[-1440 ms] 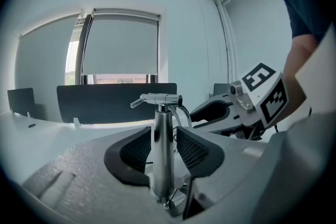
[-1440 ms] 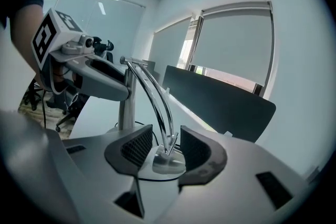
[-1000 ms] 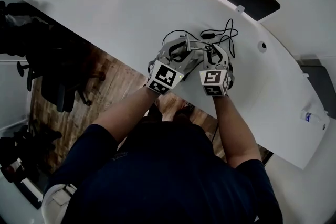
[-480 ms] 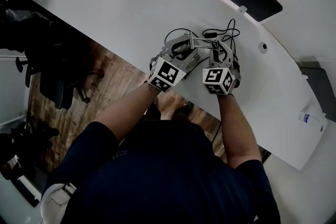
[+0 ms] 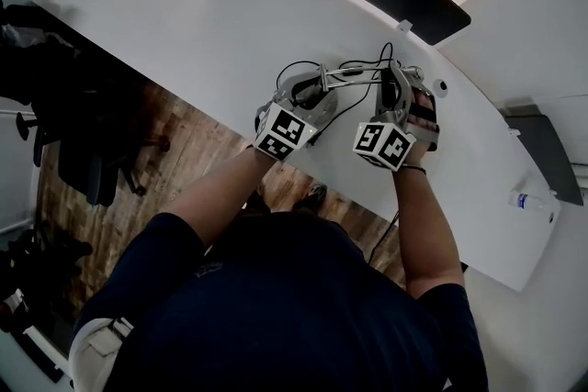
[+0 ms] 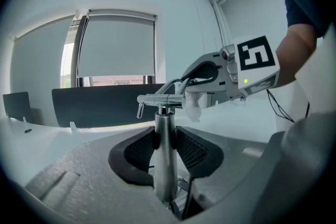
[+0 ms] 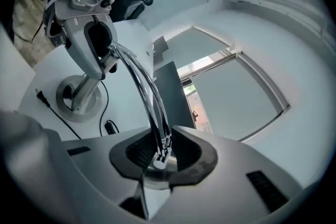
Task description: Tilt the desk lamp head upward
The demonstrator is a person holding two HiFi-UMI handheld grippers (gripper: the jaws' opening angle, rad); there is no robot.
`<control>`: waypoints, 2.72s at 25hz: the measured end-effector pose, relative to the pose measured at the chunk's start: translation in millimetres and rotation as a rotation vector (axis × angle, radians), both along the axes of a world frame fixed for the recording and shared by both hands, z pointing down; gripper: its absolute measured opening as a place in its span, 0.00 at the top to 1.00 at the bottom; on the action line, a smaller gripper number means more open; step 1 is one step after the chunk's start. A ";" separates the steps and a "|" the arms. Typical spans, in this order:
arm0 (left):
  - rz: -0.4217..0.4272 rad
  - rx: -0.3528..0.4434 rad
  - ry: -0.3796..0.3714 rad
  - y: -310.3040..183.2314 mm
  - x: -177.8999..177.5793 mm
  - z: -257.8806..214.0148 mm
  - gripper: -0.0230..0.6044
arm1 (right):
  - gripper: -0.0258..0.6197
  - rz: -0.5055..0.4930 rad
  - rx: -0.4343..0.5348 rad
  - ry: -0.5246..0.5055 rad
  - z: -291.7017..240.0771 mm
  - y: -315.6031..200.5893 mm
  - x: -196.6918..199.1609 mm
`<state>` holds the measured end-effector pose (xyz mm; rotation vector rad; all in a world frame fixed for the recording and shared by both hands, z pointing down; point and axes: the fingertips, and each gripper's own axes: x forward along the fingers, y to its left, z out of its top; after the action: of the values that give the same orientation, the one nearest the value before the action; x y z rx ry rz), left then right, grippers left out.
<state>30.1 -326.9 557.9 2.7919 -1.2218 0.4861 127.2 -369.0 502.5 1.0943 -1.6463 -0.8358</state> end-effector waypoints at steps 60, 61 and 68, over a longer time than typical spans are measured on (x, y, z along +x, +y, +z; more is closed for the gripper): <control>0.117 0.019 0.216 131.7 -12.4 -126.2 0.94 | 0.91 0.004 -0.222 -0.732 -71.7 170.1 -66.7; 0.120 0.016 0.215 133.9 -12.2 -124.6 0.94 | 0.92 0.008 -0.235 -0.752 -69.0 172.4 -67.2; 0.118 -0.009 0.219 145.8 -11.1 -114.8 0.95 | 0.94 0.013 -0.342 -1.011 -52.7 188.8 -75.1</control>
<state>19.0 -181.1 443.1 2.8288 -1.0131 0.1839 52.1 -180.2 449.8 1.3618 -2.4645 0.0977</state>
